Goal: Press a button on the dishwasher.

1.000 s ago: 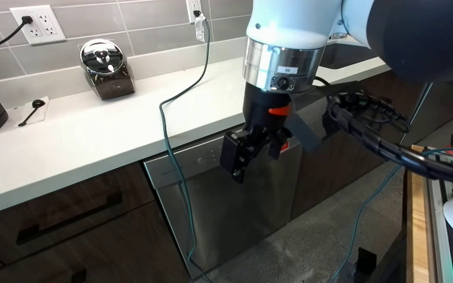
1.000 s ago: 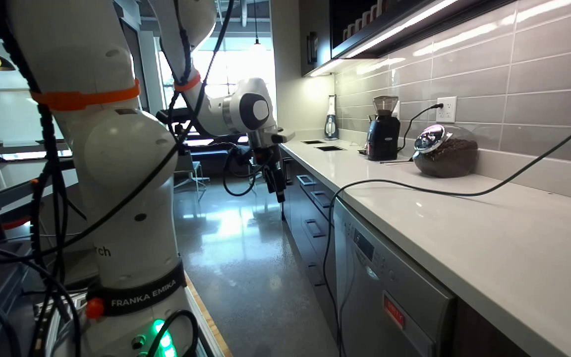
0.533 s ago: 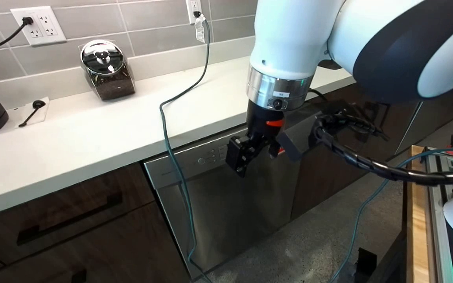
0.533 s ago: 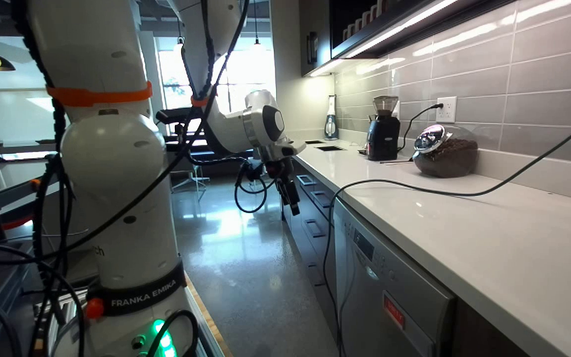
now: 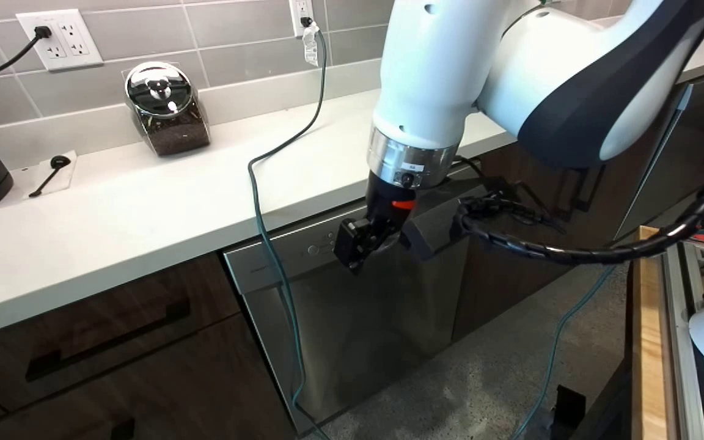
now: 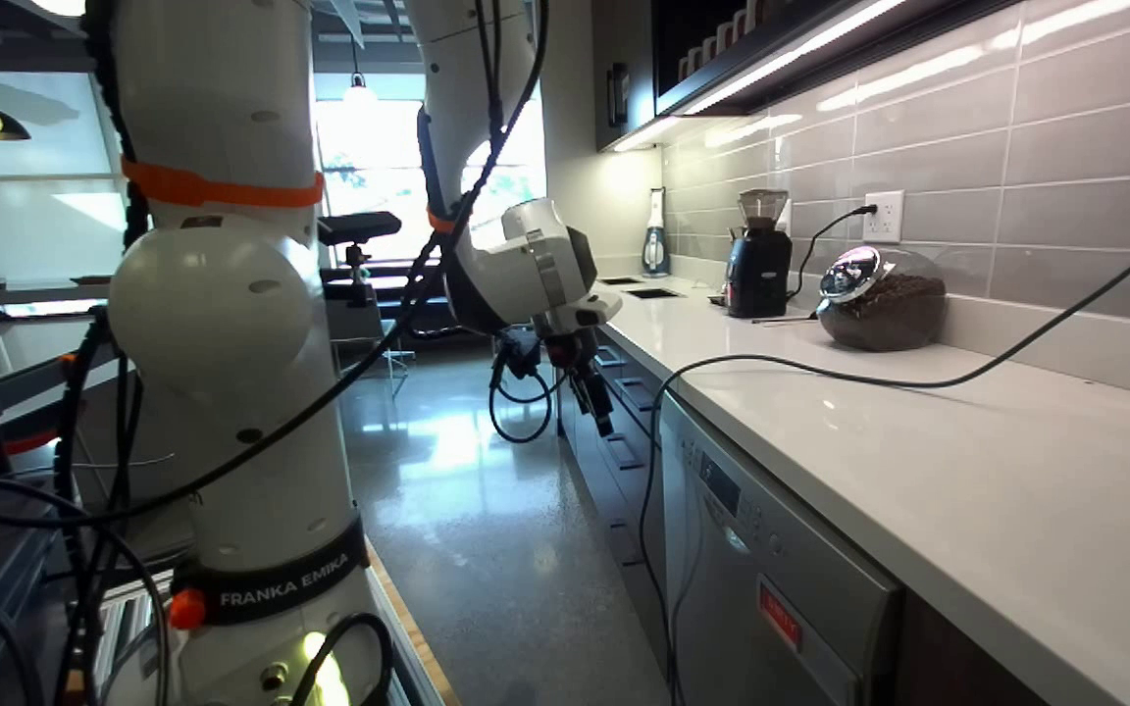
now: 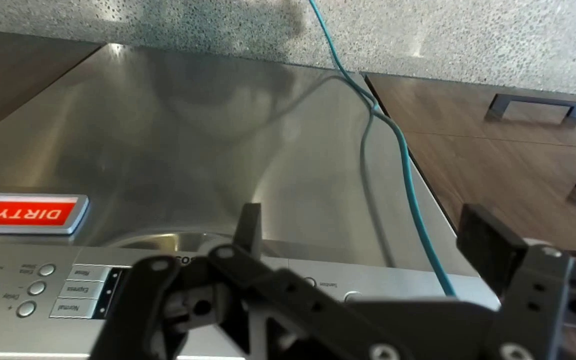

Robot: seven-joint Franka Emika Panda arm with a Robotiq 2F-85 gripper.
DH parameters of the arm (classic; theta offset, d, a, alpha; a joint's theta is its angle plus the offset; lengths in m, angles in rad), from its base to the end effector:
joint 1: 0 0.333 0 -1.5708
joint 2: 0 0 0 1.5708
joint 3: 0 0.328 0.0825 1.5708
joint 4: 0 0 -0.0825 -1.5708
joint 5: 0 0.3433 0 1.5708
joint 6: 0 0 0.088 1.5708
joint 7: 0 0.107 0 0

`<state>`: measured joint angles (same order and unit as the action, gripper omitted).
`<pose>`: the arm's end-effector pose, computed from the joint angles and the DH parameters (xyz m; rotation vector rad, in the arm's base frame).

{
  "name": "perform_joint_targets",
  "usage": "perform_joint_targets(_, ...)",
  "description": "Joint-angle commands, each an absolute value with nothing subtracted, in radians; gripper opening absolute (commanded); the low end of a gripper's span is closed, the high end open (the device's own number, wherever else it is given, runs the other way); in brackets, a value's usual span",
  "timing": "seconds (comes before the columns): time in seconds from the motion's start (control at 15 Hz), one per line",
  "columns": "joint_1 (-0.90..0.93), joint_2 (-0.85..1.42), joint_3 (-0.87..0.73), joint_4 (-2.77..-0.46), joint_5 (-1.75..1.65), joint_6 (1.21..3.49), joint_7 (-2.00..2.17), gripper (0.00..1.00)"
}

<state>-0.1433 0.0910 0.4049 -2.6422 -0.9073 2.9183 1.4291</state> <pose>0.3819 0.1544 0.2762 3.0481 -0.4659 0.4781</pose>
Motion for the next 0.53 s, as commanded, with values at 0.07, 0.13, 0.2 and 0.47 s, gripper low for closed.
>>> perform_joint_targets(0.07,-0.108,0.242,0.342,-2.516,-1.164,2.926,1.651,1.00)
perform_joint_targets(0.13,-0.100,0.266,0.330,-2.493,-1.211,2.923,1.691,1.00)
perform_joint_targets(0.2,-0.091,0.291,0.318,-2.471,-1.257,2.921,1.731,1.00)
perform_joint_targets(0.47,-0.059,0.379,0.277,-2.392,-1.411,2.910,1.870,0.82)
